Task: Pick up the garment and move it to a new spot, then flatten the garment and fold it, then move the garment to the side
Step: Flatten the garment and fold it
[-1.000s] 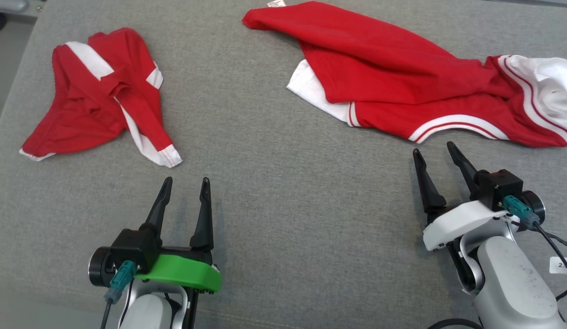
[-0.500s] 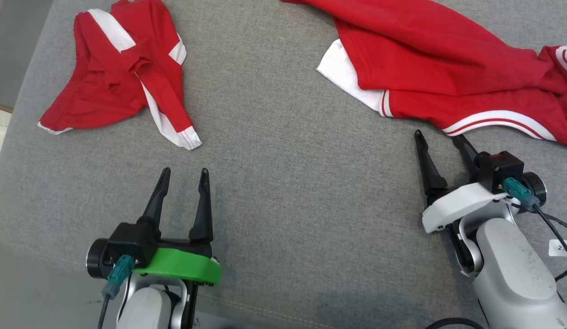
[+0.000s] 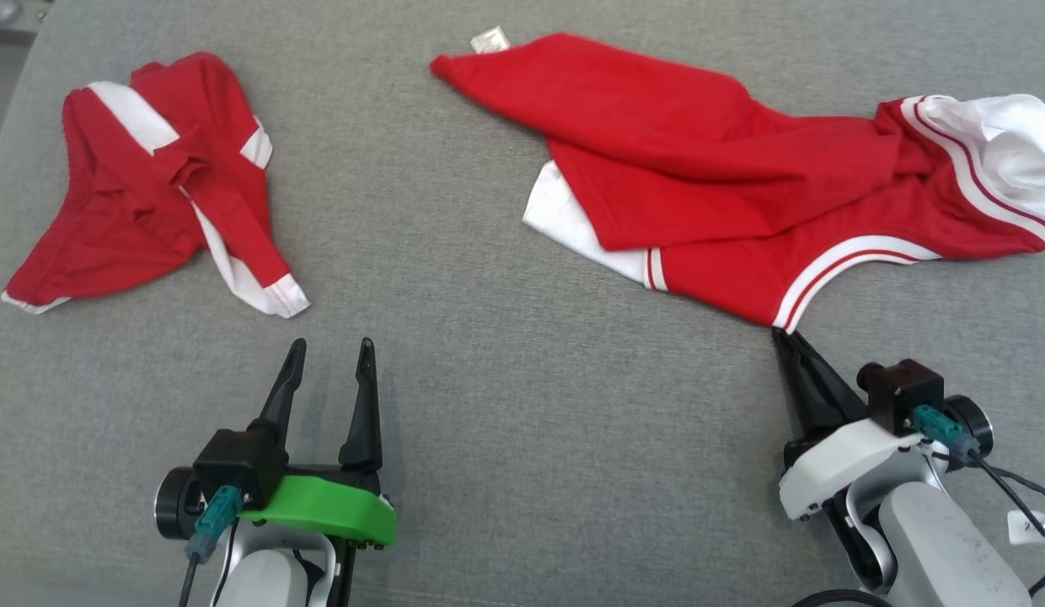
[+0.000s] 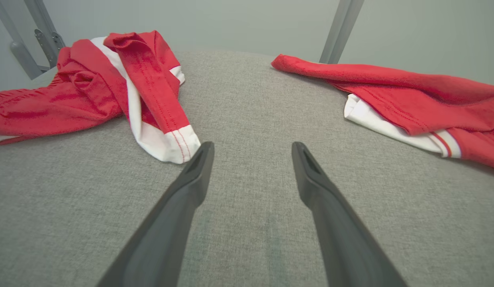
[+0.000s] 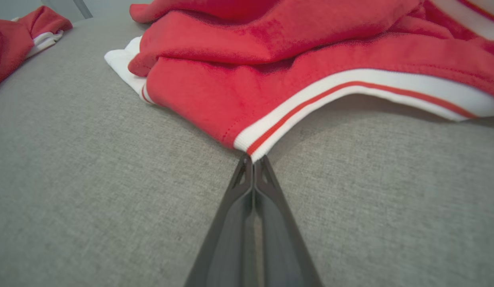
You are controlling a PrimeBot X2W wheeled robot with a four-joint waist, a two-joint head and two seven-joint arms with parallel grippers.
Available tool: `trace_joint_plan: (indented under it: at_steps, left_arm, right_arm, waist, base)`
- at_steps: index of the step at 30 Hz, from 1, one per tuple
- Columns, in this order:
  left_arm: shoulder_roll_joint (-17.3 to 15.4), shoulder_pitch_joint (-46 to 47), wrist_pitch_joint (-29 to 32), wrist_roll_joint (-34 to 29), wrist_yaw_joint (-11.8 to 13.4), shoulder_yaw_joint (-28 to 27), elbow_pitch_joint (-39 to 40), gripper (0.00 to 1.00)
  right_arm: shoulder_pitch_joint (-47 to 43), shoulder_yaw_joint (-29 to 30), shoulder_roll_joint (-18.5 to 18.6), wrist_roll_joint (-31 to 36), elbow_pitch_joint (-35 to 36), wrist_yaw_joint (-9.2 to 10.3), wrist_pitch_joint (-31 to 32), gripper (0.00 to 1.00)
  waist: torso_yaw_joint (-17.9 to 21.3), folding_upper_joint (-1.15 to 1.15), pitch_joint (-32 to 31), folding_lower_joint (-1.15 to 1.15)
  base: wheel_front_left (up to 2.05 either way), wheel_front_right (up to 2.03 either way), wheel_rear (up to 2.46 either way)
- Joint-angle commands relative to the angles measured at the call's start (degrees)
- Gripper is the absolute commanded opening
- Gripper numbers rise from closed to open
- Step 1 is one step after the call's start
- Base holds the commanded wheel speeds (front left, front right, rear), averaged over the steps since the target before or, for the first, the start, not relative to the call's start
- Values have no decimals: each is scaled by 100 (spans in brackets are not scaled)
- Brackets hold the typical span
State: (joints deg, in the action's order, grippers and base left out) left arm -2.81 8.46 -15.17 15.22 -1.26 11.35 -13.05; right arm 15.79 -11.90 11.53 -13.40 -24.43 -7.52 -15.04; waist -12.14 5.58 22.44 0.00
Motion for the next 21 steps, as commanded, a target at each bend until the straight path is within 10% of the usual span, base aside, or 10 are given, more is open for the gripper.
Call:
trace_joint_plan:
  at_steps: [1,12,13,15,21]
  left_arm:
    - [-15,-121,3,8,-38,-1,-19,100]
    - [-16,-289,3,-12,-137,58,-228,100]
    - [-16,-307,4,-22,-139,57,-237,100]
    - [-16,-353,3,-21,-163,66,-257,100]
    - [-16,-289,3,-23,-241,260,-196,100]
  right_arm:
    - [-182,-17,48,-23,31,6,1,0]
    - [-523,428,481,159,-251,7,-3,0]
    - [-538,483,472,173,-327,7,-3,11]
    - [-483,618,441,245,-392,7,-3,100]
    - [-529,867,121,415,-82,7,-3,100]
  waist:
    - [516,0,-414,0]
    - [1064,0,-882,0]
    - [1084,0,-913,0]
    - [1125,0,-938,0]
    - [1304,0,-833,0]
  base:
    - [0,0,0]
    - [0,0,0]
    - [0,0,0]
    - [0,0,0]
    - [0,0,0]
